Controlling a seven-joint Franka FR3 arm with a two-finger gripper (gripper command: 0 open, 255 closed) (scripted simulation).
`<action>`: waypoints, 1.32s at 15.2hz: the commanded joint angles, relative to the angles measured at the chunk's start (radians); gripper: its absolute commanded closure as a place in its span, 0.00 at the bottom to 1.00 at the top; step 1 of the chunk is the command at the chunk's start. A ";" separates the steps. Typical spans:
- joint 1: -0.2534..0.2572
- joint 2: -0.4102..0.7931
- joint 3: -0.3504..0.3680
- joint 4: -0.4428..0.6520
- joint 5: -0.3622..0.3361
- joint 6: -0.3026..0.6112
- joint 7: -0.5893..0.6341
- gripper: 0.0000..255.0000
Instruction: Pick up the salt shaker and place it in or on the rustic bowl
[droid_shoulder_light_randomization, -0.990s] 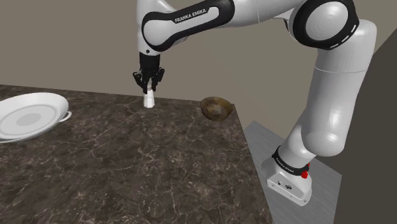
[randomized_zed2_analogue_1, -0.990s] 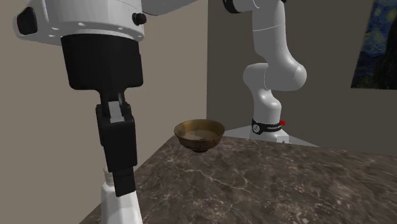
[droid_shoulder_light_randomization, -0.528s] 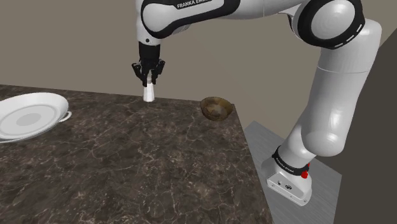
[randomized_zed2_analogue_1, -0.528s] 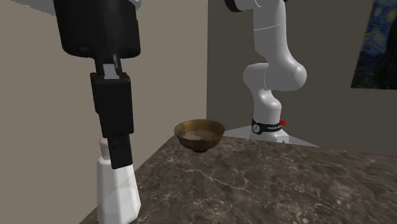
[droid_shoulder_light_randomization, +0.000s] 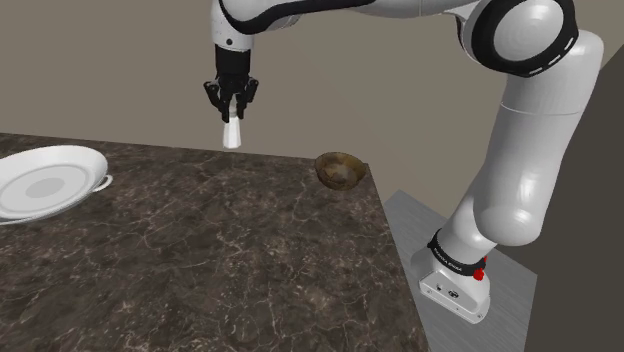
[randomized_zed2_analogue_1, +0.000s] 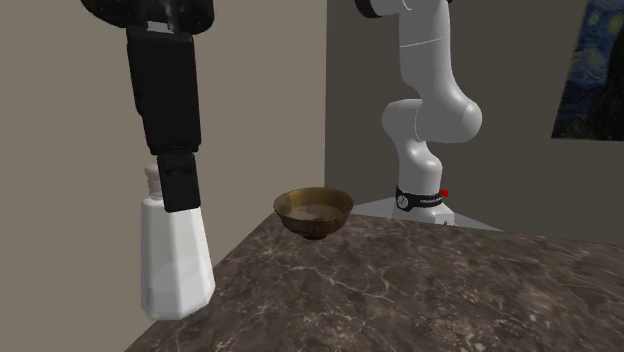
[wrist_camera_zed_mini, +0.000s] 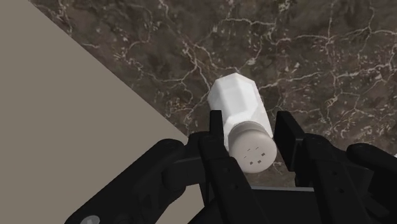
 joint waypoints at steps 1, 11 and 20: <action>0.000 -0.003 0.000 0.024 0.000 -0.028 0.000 1.00; -0.009 -0.047 0.000 0.083 0.010 -0.129 -0.006 1.00; -0.087 -0.405 -0.049 -0.323 0.093 -0.084 -0.145 1.00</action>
